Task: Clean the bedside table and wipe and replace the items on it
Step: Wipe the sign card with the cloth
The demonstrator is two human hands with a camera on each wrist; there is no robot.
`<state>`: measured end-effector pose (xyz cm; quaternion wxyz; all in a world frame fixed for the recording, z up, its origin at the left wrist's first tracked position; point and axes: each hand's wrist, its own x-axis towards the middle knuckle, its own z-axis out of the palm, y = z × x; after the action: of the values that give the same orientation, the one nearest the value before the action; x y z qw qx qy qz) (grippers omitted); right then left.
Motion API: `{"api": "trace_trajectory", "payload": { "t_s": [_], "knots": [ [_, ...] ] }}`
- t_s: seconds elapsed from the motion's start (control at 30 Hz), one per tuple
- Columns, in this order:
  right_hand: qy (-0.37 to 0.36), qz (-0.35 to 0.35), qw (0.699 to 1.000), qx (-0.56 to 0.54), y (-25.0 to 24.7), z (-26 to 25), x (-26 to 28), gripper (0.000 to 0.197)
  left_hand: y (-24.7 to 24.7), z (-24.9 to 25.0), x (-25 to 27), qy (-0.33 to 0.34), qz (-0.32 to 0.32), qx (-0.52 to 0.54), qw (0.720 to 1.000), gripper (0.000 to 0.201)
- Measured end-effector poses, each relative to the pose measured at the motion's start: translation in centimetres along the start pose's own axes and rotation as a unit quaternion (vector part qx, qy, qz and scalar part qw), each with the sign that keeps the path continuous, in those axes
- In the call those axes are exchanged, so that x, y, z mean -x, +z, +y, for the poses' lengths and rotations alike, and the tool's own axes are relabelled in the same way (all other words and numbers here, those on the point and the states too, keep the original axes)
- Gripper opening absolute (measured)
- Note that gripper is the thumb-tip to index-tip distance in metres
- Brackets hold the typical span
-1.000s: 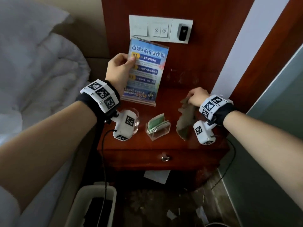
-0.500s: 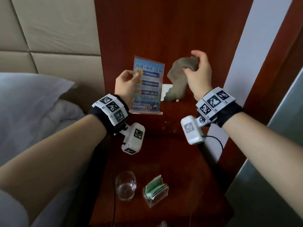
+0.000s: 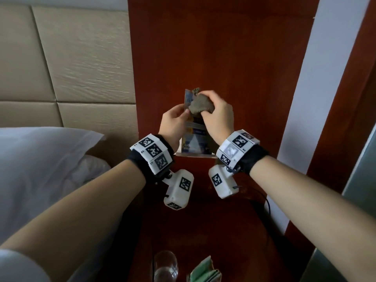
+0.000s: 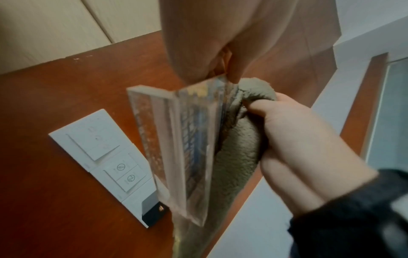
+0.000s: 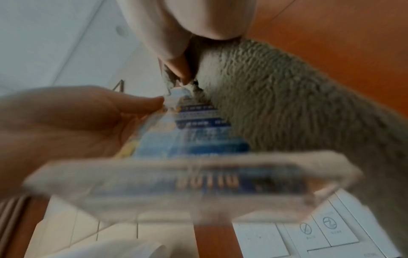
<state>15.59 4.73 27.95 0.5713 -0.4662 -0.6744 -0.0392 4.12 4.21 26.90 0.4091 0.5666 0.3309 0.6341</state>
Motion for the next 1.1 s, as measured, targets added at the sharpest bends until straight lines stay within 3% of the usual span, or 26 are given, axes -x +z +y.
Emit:
{"api": "trace_trajectory", "payload": {
  "t_s": [0.13, 0.27, 0.37, 0.6, 0.73, 0.93, 1.1],
  "knots": [
    [-0.063, -0.068, 0.995, 0.047, 1.1, 0.4, 0.6, 0.056, -1.0, 0.0, -0.7, 0.002, -0.018, 0.018, 1.000, 0.026],
    [-0.042, -0.094, 0.990, 0.096, 1.5, 1.6, -0.1, 0.058, -2.0, -0.7, -0.5, -0.005, -0.032, 0.012, 0.999, 0.029],
    [-0.035, -0.098, 0.994, 0.045, 2.1, 2.0, 0.1, 0.058, -2.4, -1.2, -0.4, -0.012, -0.028, 0.010, 0.999, 0.026],
    [-0.148, -0.211, 0.966, 0.030, 3.3, 2.0, 3.6, 0.062, -3.9, -0.7, -2.0, -0.023, 0.039, 0.067, 0.997, 0.023],
    [-0.204, -0.193, 0.952, 0.124, 3.4, 2.5, 4.1, 0.060, -4.3, -0.6, -2.2, -0.008, 0.039, 0.031, 0.999, 0.023],
    [-0.093, -0.148, 0.971, 0.163, 2.7, 2.0, 1.6, 0.058, -4.4, -0.8, -1.7, -0.011, 0.013, 0.014, 1.000, 0.022],
    [-0.063, -0.134, 0.980, 0.133, 2.4, 2.1, 0.2, 0.060, -4.3, -1.2, -1.3, 0.005, 0.024, 0.014, 1.000, 0.022]
  ]
}}
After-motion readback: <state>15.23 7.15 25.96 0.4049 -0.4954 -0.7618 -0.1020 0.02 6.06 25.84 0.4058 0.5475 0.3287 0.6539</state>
